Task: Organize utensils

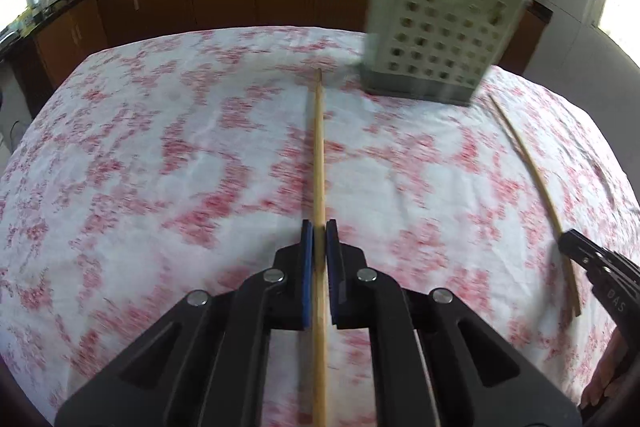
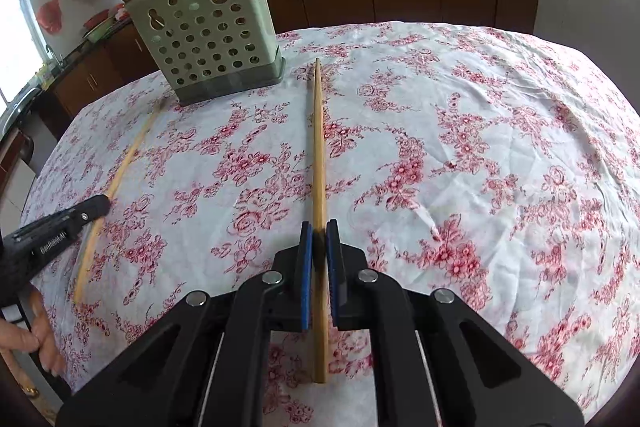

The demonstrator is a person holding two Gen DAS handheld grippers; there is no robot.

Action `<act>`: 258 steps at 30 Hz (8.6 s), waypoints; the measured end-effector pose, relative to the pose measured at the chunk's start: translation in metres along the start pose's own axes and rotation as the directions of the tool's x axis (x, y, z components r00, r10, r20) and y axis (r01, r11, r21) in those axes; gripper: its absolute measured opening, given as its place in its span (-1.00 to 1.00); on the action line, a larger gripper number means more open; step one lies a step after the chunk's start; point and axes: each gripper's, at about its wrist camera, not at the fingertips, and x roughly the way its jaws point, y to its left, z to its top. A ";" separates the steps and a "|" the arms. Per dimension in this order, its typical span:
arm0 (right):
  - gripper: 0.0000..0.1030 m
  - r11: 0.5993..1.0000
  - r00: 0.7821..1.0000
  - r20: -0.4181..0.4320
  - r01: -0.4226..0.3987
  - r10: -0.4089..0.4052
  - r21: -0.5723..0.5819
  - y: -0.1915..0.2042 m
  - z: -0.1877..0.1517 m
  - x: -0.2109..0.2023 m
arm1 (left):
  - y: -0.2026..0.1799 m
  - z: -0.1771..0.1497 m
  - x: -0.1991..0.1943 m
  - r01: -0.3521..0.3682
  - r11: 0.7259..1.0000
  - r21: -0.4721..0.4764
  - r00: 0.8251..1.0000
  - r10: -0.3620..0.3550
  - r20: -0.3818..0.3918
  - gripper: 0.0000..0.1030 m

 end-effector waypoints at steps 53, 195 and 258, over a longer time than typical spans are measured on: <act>-0.83 0.998 0.998 0.029 0.056 -0.056 0.000 -0.013 0.043 0.033 | 0.060 0.031 0.019 0.076 0.993 -0.095 0.997 -0.072 0.039 -0.78; 0.97 0.988 0.784 0.621 0.082 0.018 -0.133 0.040 0.067 -0.177 | 0.008 0.042 -0.227 0.121 0.983 0.134 0.757 -0.179 0.628 0.92; 0.97 0.994 0.896 0.441 0.085 -0.044 -0.073 0.043 -0.048 -0.141 | 0.000 -0.072 -0.184 -0.011 0.996 0.088 0.864 -0.035 0.502 0.92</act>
